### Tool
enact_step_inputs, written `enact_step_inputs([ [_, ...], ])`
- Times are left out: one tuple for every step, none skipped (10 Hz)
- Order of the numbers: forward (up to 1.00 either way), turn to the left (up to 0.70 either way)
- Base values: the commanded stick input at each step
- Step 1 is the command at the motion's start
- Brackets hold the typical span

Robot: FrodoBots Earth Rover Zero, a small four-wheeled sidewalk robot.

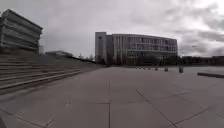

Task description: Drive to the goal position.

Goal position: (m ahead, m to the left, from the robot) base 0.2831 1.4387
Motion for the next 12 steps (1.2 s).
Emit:
enact_step_inputs([
  [0.0,0.0],
  [0.0,0.0],
  [0.0,0.0],
  [0.0,0.0],
  [0.0,0.0],
  [0.0,0.0],
  [0.0,0.0],
  [0.1,0.0],
  [0.7,0.0],
  [0.7,0.0],
  [0.7,0.0],
  [0.7,0.0],
])
